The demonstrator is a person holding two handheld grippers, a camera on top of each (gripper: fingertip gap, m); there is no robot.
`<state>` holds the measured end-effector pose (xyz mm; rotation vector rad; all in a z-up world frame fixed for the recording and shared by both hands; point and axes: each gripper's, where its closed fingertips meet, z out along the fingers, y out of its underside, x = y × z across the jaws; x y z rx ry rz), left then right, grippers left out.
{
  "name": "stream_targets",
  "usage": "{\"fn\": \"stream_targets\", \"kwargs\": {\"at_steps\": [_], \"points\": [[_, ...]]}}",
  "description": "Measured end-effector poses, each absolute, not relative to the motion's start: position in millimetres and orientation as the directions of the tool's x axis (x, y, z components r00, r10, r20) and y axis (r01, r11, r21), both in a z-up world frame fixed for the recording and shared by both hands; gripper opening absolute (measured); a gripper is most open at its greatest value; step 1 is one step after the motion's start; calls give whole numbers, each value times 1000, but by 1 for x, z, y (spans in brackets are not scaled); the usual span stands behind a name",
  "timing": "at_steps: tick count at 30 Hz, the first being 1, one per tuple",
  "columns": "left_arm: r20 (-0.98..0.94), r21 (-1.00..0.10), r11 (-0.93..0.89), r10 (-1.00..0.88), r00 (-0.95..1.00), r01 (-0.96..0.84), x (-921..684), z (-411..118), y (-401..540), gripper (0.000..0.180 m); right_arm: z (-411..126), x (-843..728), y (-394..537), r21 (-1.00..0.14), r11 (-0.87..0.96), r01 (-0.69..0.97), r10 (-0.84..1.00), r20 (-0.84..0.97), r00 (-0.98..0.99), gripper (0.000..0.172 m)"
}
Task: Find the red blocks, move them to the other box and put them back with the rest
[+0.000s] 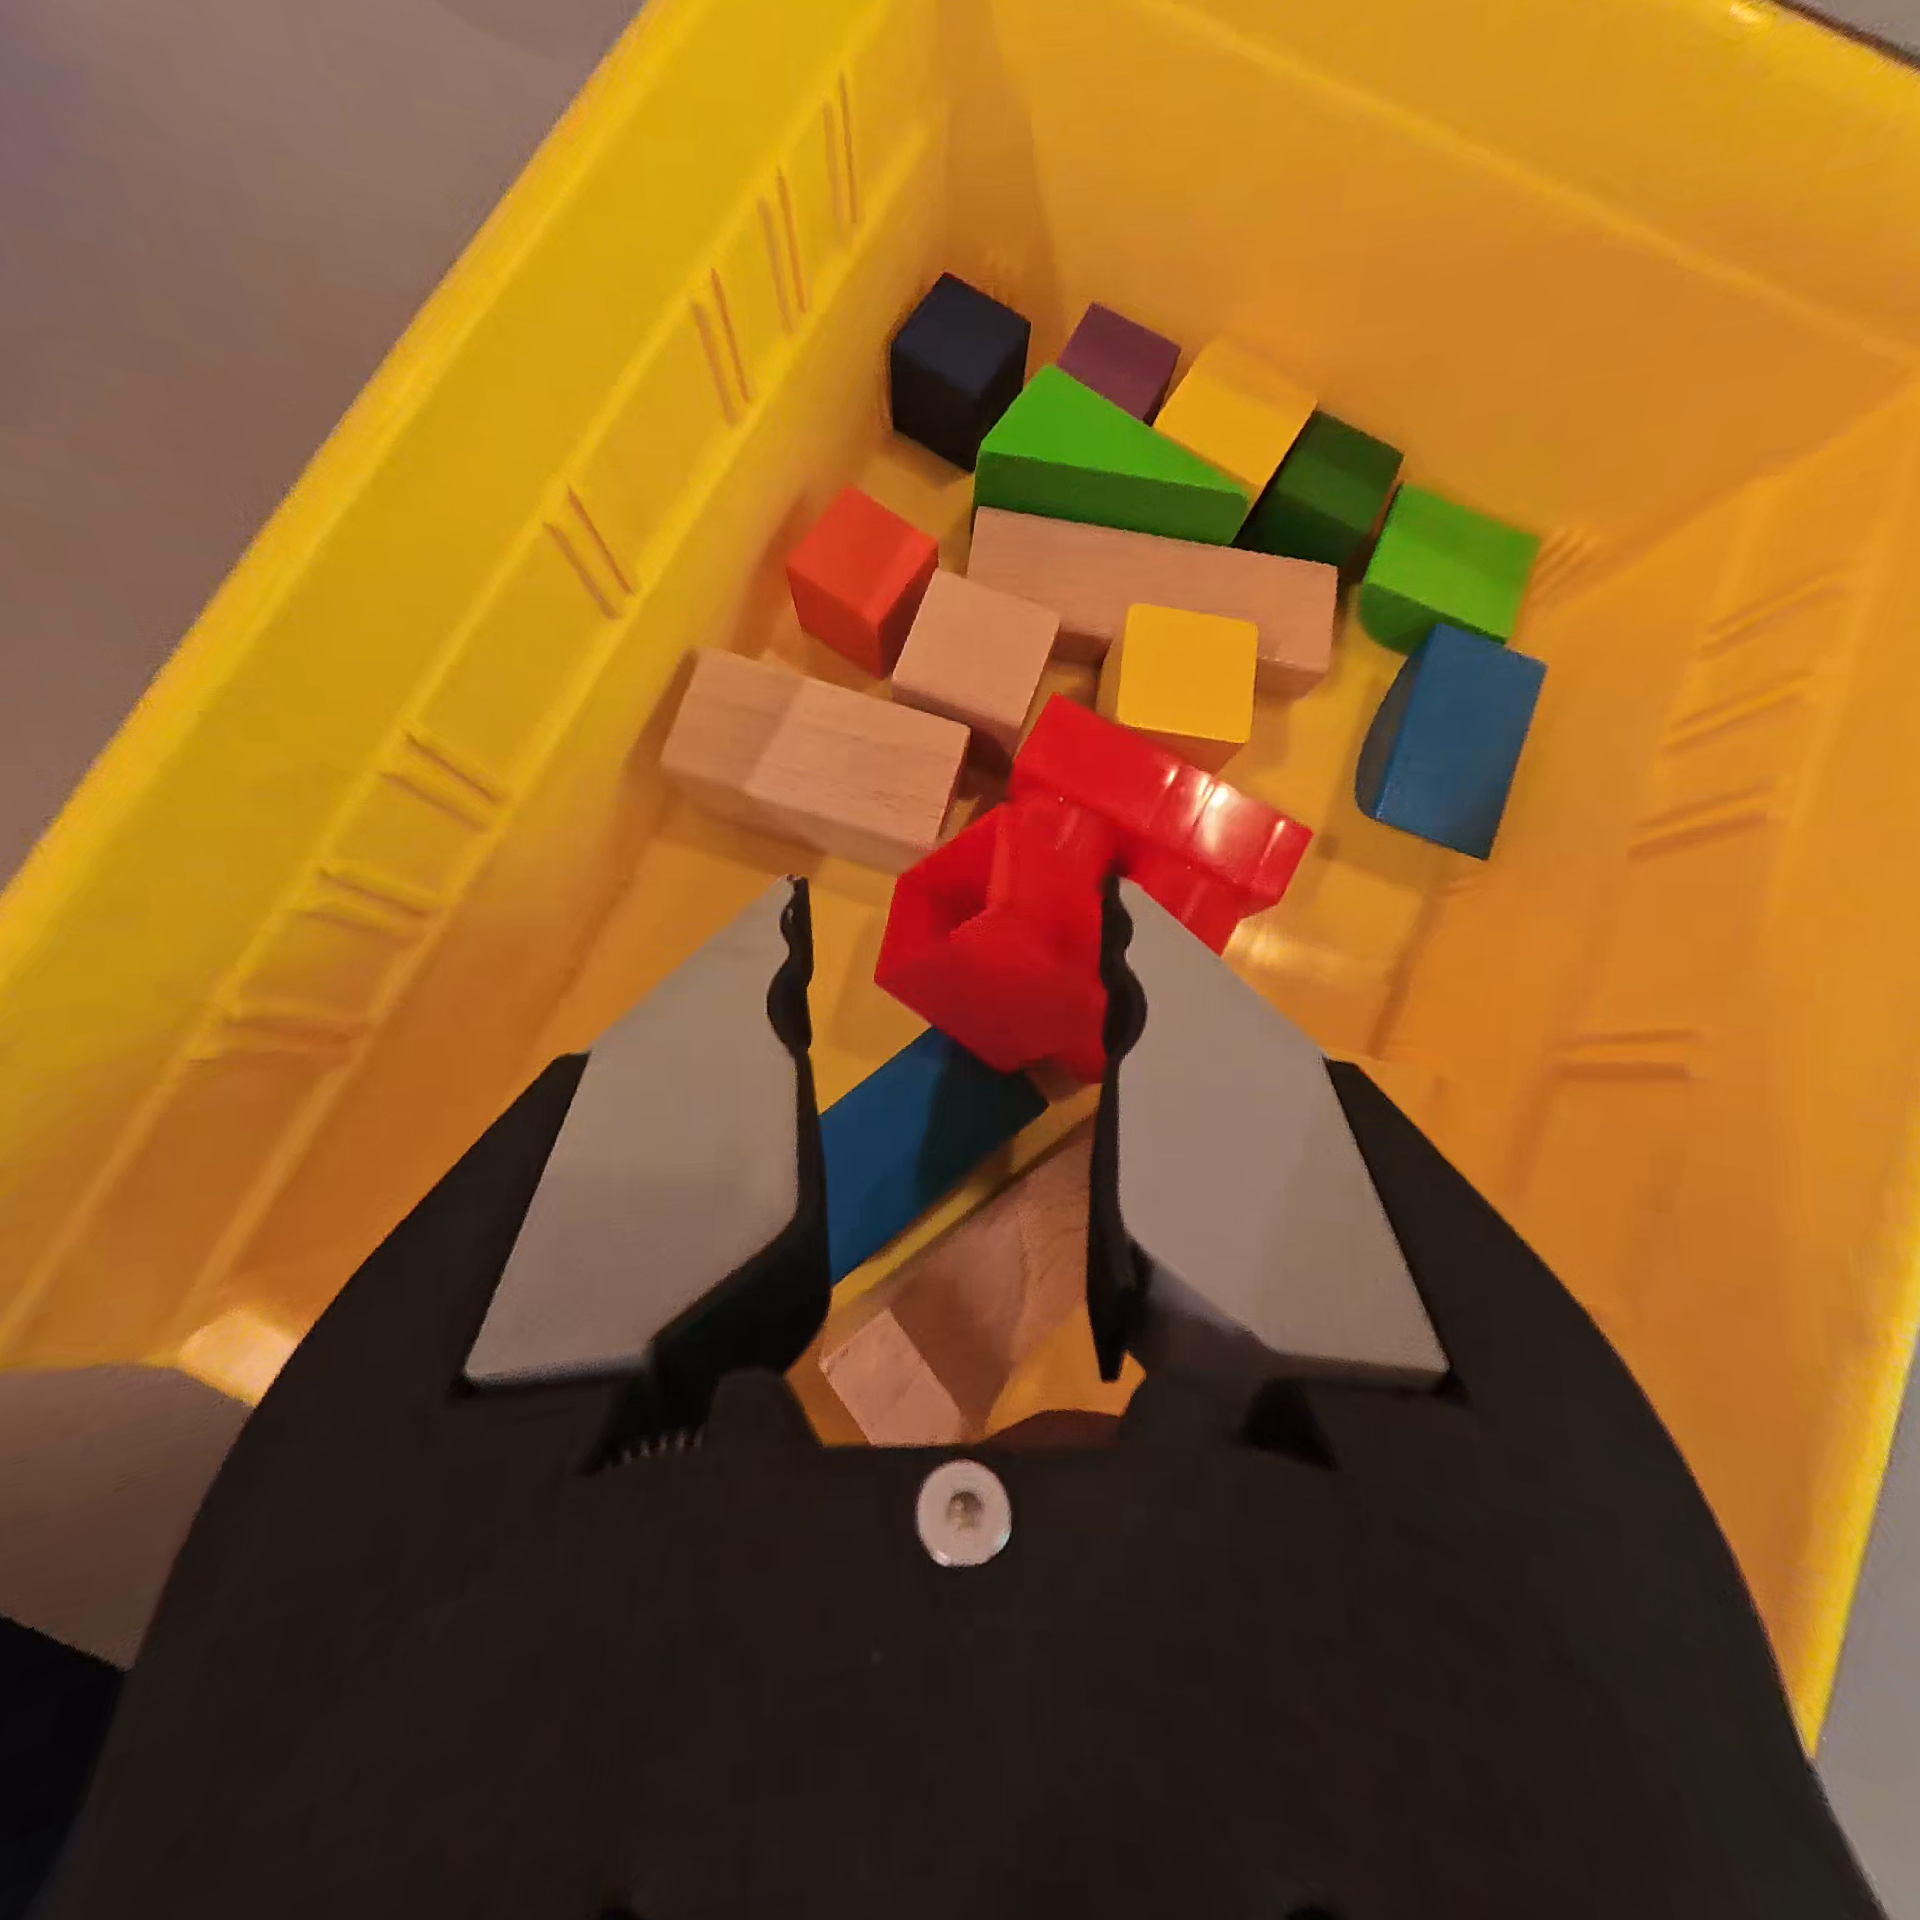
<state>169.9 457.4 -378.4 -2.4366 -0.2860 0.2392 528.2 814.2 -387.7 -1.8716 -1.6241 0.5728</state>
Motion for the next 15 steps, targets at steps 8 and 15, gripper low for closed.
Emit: {"fn": "stream_targets", "kwargs": {"at_steps": [8,15], "points": [[-124,-542,-839,138,983,49,155,-425,498,34,-333,528,783,-801,-38,597,996,18,87,52],[-512,-642,-740,220,831,-199,147,-340,495,33,-276,516,699,-920,5,391,985,-63,-159,52]]}}
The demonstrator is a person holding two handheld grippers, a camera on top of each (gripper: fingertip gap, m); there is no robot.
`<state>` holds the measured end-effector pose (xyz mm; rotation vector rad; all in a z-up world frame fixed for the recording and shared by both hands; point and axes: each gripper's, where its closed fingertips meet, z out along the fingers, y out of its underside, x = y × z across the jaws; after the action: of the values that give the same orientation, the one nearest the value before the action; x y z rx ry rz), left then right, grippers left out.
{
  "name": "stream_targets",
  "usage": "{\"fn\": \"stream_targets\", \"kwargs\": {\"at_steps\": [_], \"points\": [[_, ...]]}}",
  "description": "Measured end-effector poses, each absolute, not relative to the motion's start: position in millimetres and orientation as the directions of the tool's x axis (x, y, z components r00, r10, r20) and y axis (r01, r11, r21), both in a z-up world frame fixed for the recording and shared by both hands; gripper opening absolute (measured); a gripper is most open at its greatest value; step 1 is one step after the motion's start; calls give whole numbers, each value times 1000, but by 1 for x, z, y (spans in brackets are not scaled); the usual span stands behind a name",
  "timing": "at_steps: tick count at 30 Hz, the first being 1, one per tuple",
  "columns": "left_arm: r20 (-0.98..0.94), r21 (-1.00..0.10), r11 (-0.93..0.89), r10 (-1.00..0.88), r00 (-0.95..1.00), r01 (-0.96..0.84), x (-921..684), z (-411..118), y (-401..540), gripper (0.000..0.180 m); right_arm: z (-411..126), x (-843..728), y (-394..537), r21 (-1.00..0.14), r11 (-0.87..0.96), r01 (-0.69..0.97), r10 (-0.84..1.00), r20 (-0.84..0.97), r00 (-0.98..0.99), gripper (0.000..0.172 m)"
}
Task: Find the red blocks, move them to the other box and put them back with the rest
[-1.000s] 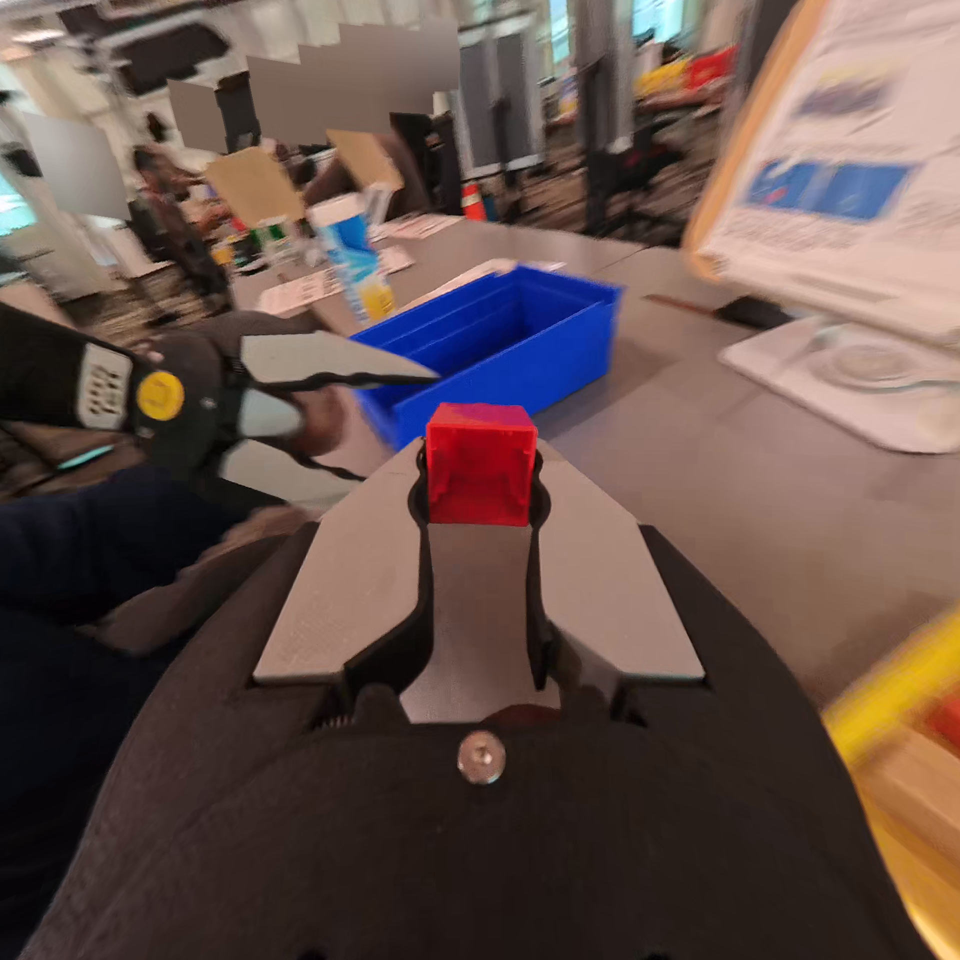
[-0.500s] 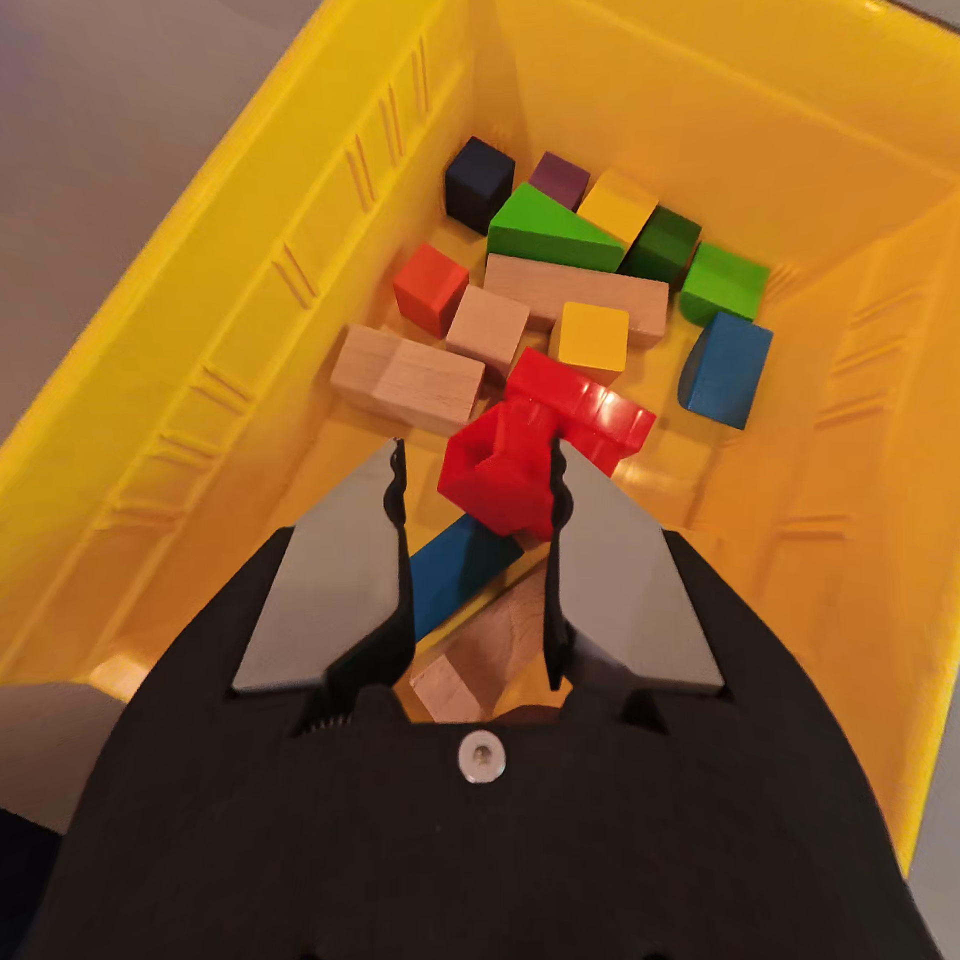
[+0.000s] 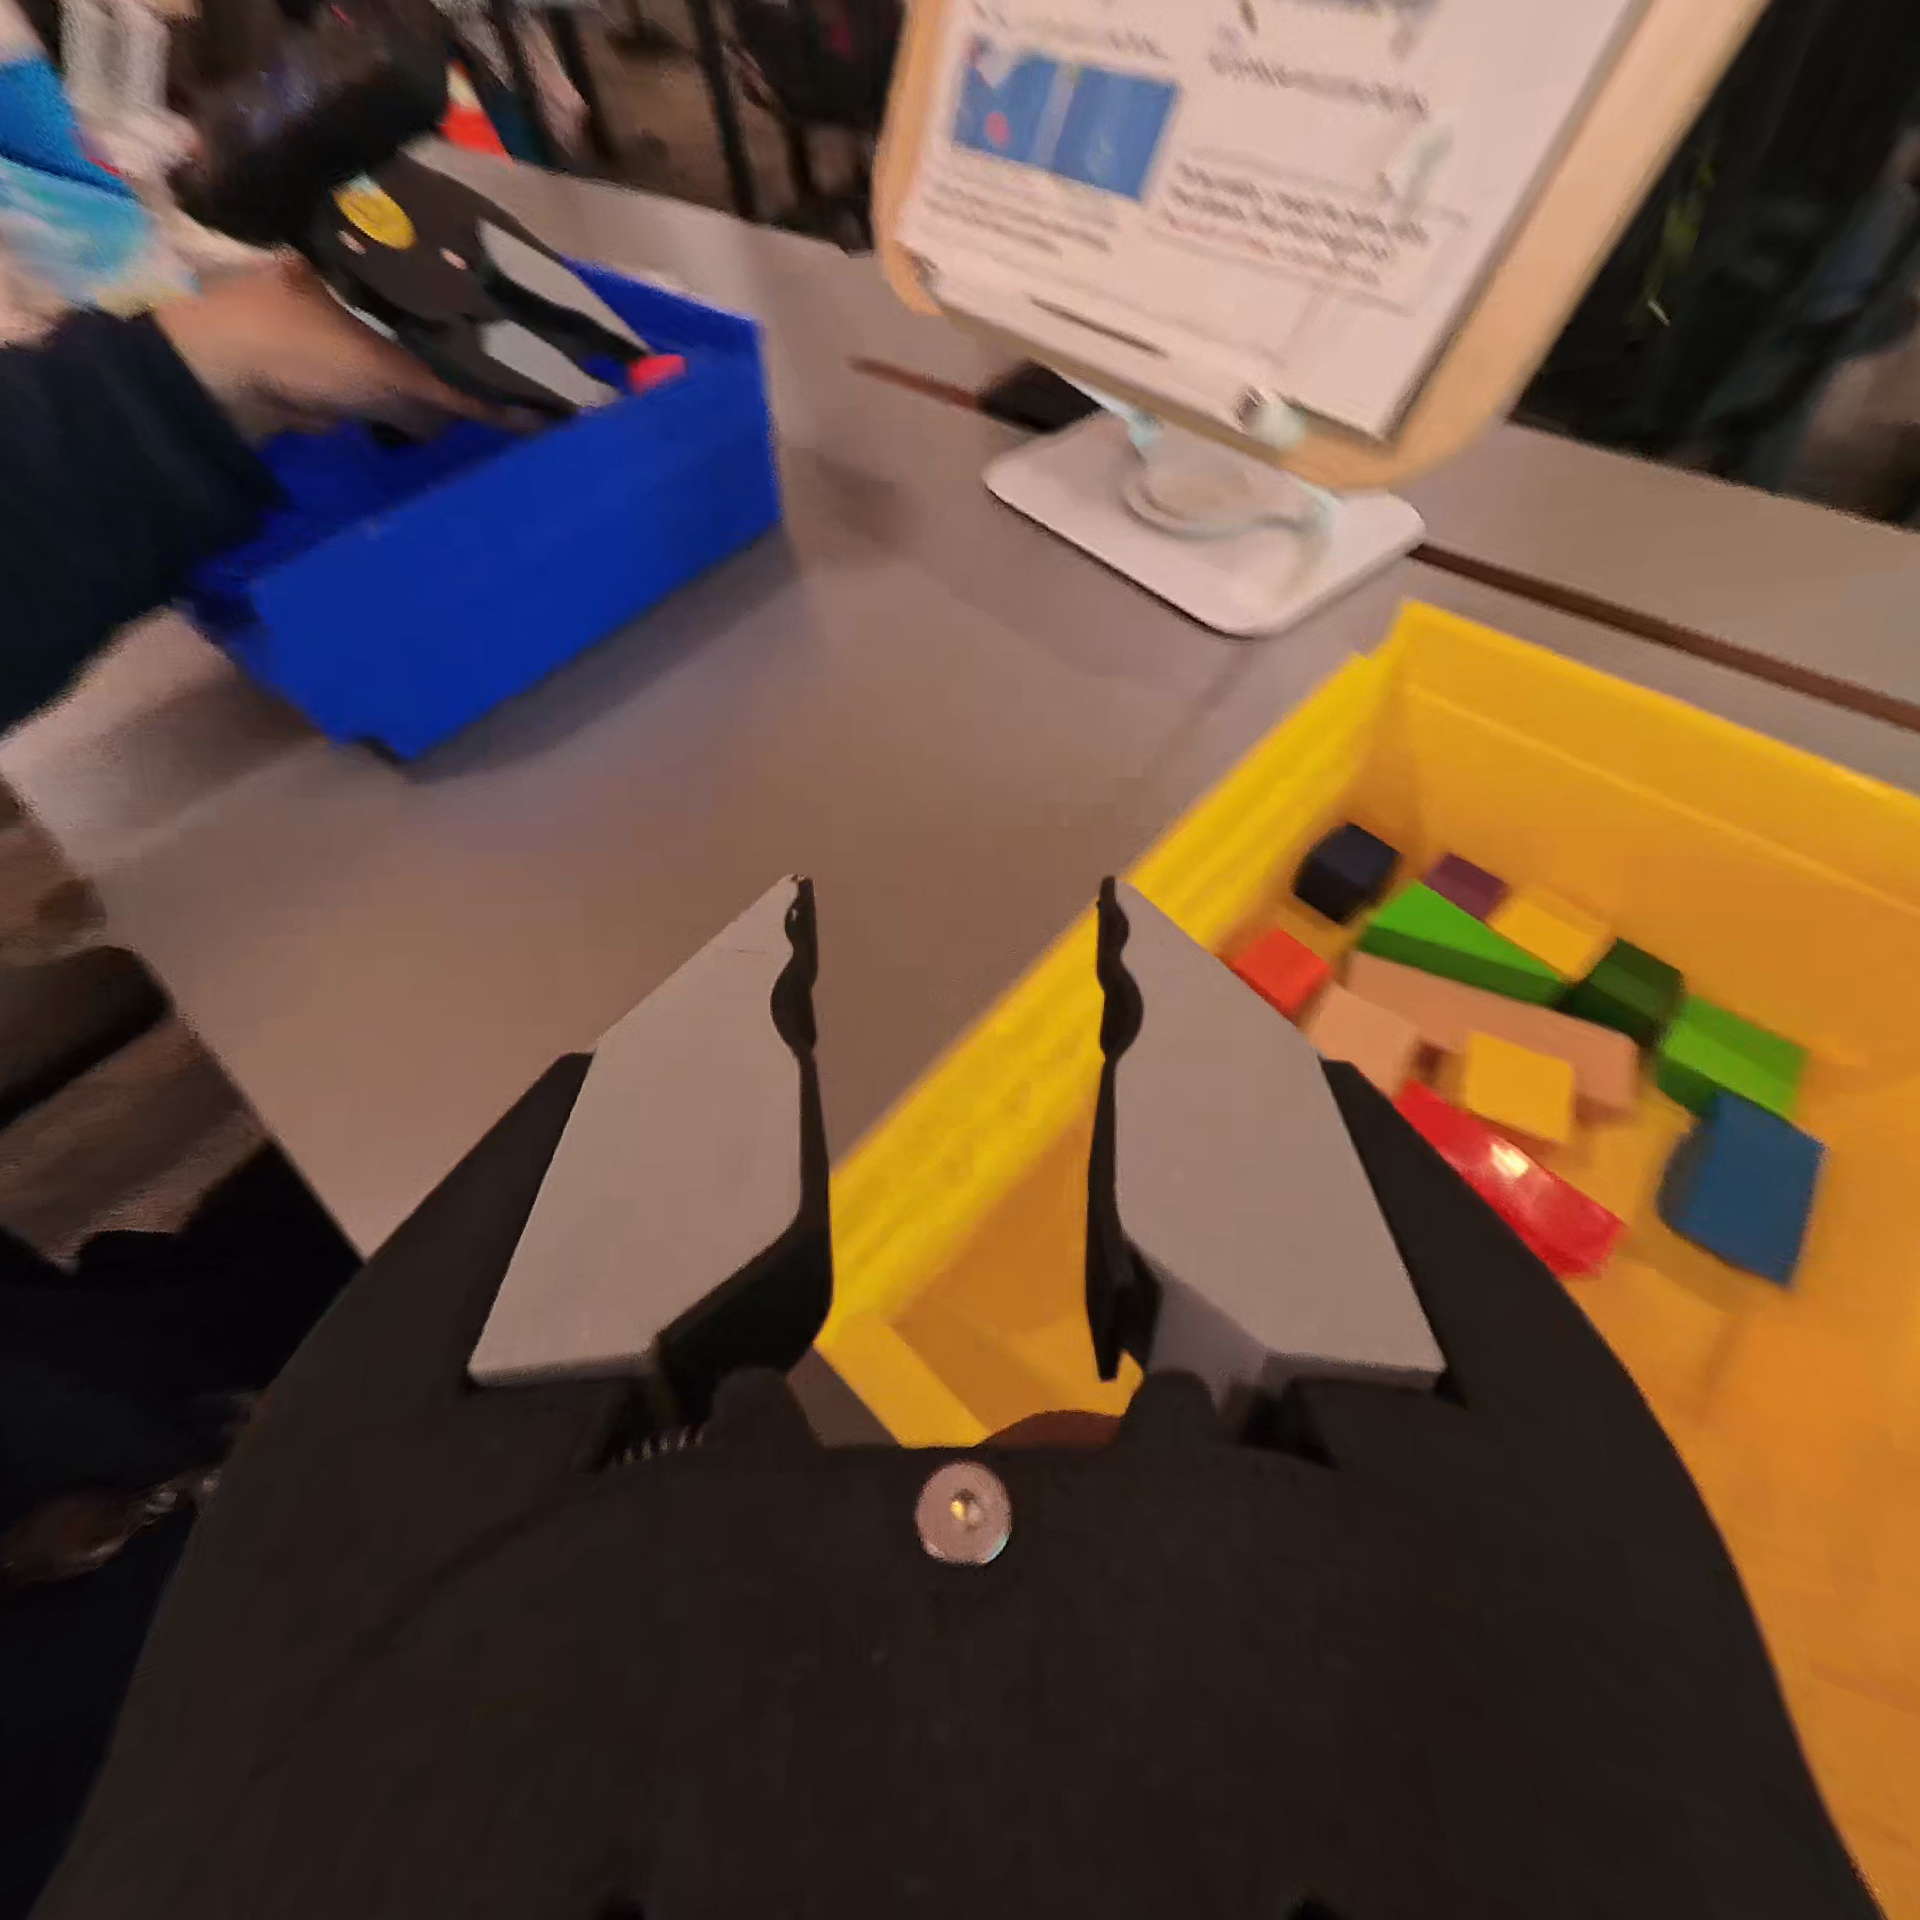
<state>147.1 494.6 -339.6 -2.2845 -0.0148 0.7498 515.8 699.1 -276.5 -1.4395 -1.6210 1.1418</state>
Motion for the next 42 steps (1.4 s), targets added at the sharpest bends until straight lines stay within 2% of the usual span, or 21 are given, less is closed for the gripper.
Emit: {"fn": "stream_targets", "kwargs": {"at_steps": [3,6,10,15,16,17,18,20,22,24,26,28,30,32,34,35,37,38,42], "points": [[-637,-683,-607,223,738,-406,199,-269,503,33,-252,509,653,-954,-19,300,940,-119,-320,53],[-712,-667,-432,127,691,-607,290,-229,528,33,-236,498,615,-959,-69,276,873,-192,-449,57],[-819,-547,-292,-3,573,-784,396,-229,556,33,-219,482,574,-954,-142,265,792,-270,-548,66],[-824,-550,-151,-63,563,-821,472,-234,572,33,-236,462,551,-935,-135,329,772,-308,-556,66],[-830,-542,-137,-67,554,-829,480,-235,572,32,-239,463,547,-930,-135,342,754,-320,-573,62],[-838,-530,-152,-59,542,-835,480,-237,573,33,-240,466,541,-925,-141,353,720,-340,-605,48],[-833,-537,-160,-56,551,-828,481,-239,574,33,-241,469,540,-921,-151,359,703,-355,-617,33],[-786,-590,-217,-67,615,-778,476,-247,576,32,-246,469,546,-927,-124,354,735,-326,-595,33],[-763,-606,-344,-3,646,-717,451,-253,574,32,-248,465,569,-939,-93,332,811,-265,-522,32],[-755,-595,-494,72,652,-635,416,-260,565,40,-251,462,619,-946,-29,322,926,-147,-348,32],[-732,-610,-549,112,672,-572,393,-266,556,39,-259,467,691,-925,54,376,995,20,-95,32],[-712,-621,-589,150,686,-516,372,-273,547,39,-276,485,766,-856,88,510,972,186,144,32],[-686,-643,-605,181,705,-470,356,-279,538,40,-298,501,817,-786,72,614,922,288,260,32],[-657,-664,-613,206,725,-428,344,-284,529,40,-338,506,836,-697,0,717,937,250,244,33],[-627,-686,-616,231,744,-387,331,-285,517,40,-371,505,839,-628,-53,776,958,188,218,49],[-612,-694,-621,245,752,-363,322,-283,508,40,-375,502,839,-634,-54,771,961,177,213,57],[-589,-704,-641,283,757,-307,295,-276,484,41,-367,500,834,-671,-45,740,966,160,204,43],[-566,-699,-664,288,773,-264,279,-277,471,41,-360,499,833,-693,-40,720,965,159,207,45],[-451,-587,-804,227,863,-96,220,-320,424,47,-324,497,811,-775,-8,632,977,130,171,49]]}}
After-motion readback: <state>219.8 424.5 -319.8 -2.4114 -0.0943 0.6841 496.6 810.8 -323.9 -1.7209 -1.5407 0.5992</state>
